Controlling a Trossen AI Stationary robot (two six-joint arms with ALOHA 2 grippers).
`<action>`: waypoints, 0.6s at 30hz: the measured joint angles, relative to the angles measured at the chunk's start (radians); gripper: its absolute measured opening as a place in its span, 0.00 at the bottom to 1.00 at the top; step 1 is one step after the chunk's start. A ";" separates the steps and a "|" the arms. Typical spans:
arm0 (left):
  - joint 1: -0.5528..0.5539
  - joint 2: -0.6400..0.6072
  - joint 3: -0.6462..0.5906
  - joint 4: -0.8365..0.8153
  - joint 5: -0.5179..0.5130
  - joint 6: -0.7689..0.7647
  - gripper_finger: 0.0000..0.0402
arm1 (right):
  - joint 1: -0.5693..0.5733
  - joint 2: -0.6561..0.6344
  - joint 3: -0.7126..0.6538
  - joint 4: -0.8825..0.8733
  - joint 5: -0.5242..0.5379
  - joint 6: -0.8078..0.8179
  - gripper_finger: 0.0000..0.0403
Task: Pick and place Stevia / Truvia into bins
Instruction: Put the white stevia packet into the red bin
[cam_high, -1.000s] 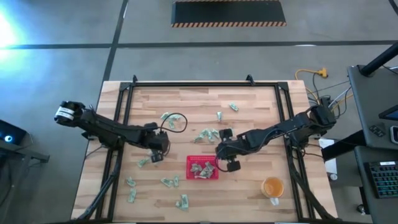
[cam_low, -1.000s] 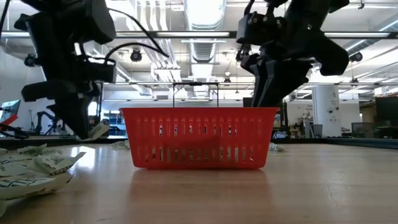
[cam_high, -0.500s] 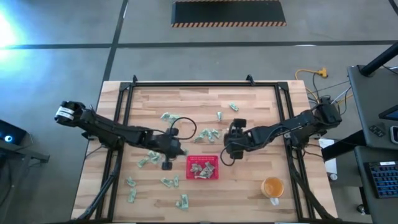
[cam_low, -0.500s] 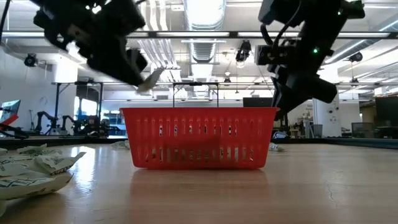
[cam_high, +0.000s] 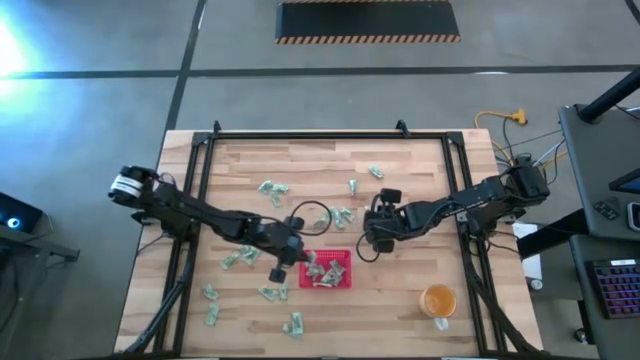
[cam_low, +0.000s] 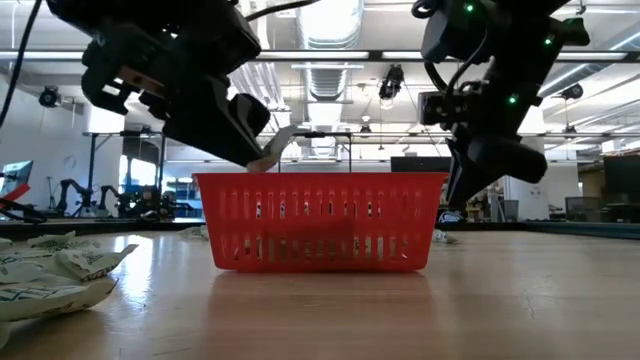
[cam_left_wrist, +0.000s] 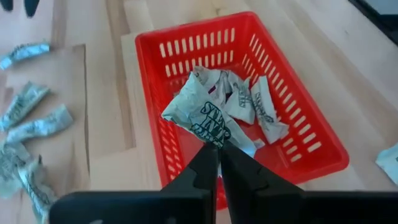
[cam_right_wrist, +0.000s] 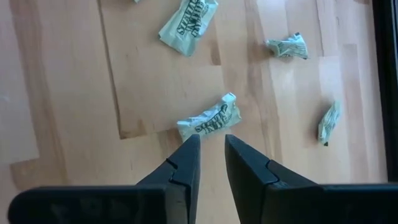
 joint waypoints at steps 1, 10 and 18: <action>0.000 0.001 0.004 0.000 0.002 0.013 0.01 | 0.000 0.000 0.000 0.001 -0.002 0.011 0.16; 0.000 -0.025 0.002 0.000 0.002 0.017 0.26 | -0.053 0.000 -0.047 0.156 -0.120 0.006 0.24; 0.000 -0.083 0.014 -0.145 -0.013 -0.021 0.40 | -0.154 0.000 -0.085 0.159 -0.127 0.192 0.36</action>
